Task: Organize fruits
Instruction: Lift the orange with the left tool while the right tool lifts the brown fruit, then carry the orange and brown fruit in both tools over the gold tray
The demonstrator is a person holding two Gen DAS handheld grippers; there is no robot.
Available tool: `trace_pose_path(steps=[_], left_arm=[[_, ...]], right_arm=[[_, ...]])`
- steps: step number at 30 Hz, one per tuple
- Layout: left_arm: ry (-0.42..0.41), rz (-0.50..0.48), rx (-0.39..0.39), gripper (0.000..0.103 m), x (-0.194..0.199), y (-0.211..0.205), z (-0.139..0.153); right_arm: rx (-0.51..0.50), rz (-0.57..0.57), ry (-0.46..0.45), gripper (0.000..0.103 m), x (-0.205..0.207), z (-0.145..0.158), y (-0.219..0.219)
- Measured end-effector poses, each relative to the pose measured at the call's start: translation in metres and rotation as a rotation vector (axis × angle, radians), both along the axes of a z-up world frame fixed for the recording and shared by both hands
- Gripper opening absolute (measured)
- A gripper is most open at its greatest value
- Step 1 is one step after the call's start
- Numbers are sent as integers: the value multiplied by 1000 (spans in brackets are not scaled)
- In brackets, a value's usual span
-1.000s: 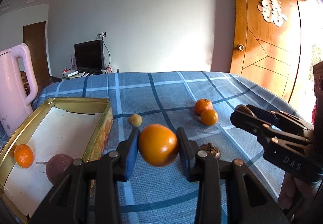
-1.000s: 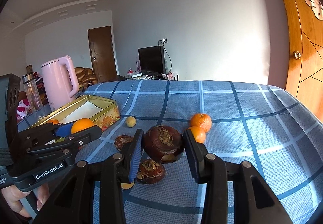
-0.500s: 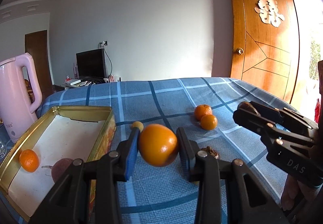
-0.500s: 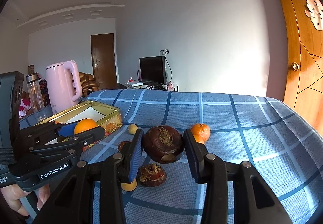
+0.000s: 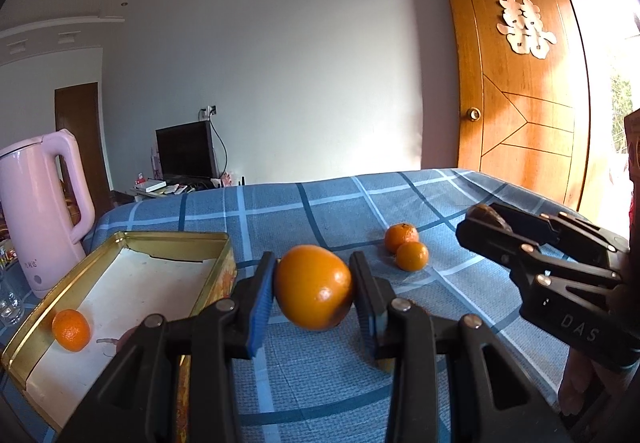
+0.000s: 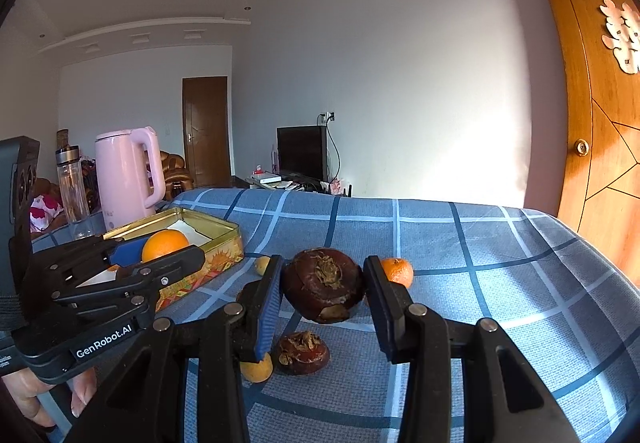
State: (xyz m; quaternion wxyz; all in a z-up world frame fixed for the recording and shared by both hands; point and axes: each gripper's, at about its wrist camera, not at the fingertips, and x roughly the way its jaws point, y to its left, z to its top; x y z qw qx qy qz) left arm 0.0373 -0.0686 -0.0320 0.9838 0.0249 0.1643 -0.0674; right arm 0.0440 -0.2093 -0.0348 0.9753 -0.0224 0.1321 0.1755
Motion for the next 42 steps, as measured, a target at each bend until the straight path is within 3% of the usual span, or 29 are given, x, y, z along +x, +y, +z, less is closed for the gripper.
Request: trace_pose_path(steps=[21, 42], left_arm=[[-55, 35, 13, 39, -10, 3, 4], [-22, 47, 10, 39, -15, 16, 3]], right_arm=[[13, -21, -71, 42, -17, 5, -3], [-12, -16, -56, 42, -25, 7, 13]])
